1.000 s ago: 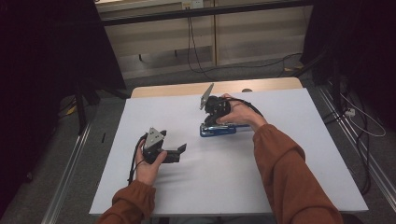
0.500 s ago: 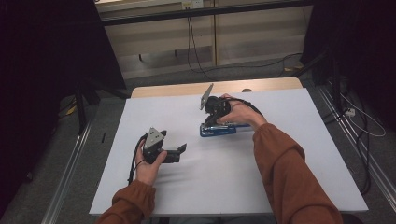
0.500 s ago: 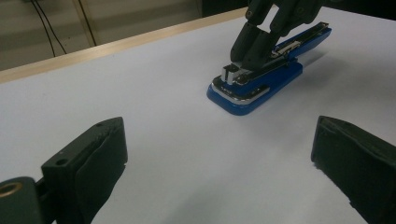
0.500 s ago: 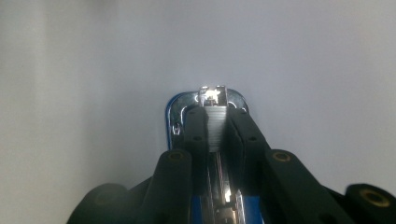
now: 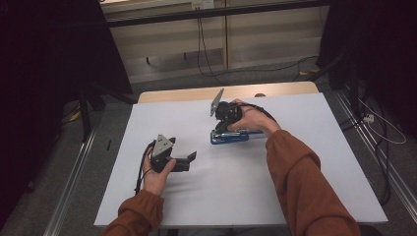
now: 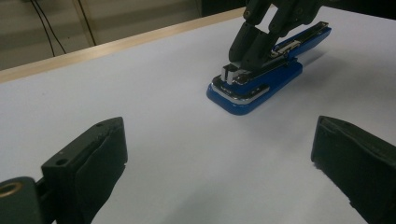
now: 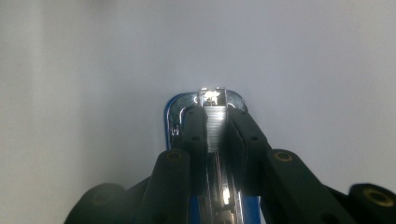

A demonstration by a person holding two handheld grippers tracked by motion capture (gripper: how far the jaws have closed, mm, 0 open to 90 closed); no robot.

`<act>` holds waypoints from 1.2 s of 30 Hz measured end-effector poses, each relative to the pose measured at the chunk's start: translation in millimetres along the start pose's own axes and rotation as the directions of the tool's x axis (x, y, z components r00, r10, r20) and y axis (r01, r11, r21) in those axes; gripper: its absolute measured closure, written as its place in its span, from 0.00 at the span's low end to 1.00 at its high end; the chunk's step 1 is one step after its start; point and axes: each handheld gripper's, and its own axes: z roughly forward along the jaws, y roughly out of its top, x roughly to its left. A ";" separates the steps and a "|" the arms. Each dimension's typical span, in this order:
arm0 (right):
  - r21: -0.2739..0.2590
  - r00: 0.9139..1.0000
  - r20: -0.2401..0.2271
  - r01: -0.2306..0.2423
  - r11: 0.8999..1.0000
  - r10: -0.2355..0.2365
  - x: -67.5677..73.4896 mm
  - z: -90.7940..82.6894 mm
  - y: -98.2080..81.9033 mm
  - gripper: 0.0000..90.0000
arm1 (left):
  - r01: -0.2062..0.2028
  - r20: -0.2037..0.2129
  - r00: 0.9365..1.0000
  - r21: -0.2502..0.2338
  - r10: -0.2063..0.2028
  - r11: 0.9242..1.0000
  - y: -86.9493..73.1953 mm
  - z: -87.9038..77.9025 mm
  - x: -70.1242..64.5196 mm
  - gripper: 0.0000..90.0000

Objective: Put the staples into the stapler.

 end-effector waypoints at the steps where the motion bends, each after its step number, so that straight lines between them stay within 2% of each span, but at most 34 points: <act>1: -0.003 1.000 -0.001 0.002 1.000 -0.002 -0.2 0.3 0.0 0.86 | 0.001 0.000 1.000 0.000 -0.001 1.000 0.0 0.0 0.0 0.04; 9: -0.010 1.000 0.012 0.001 1.000 -0.001 -1.2 -0.3 -0.5 0.82 | 0.002 -0.001 1.000 0.001 -0.002 1.000 -0.2 0.1 0.0 0.04; 15: -0.023 1.000 0.015 -0.025 0.999 0.025 -0.9 -2.7 -0.8 0.75 | 0.000 -0.001 1.000 0.004 0.000 1.000 -0.4 0.2 -0.1 0.04; 21: -0.053 0.997 0.031 -0.067 0.996 0.069 -1.4 -6.3 -3.6 0.59 | 0.001 -0.001 1.000 0.004 -0.001 1.000 -0.4 0.3 -0.1 0.04; 25: -0.057 0.993 0.060 -0.094 0.994 0.097 -0.4 -6.5 -8.3 0.44 | 0.001 -0.001 1.000 0.005 -0.001 1.000 -0.6 0.7 -0.5 0.04; 31: -0.102 0.986 0.102 -0.123 0.987 0.133 -0.8 -8.0 -14.3 0.18 | -0.004 0.001 1.000 0.008 0.004 1.000 -0.8 1.4 -0.4 0.04; 36: -0.129 0.978 0.106 -0.168 0.977 0.182 -0.9 -9.7 -18.9 0.08 | 0.000 0.000 1.000 0.006 0.000 1.000 -0.7 1.4 -0.4 0.04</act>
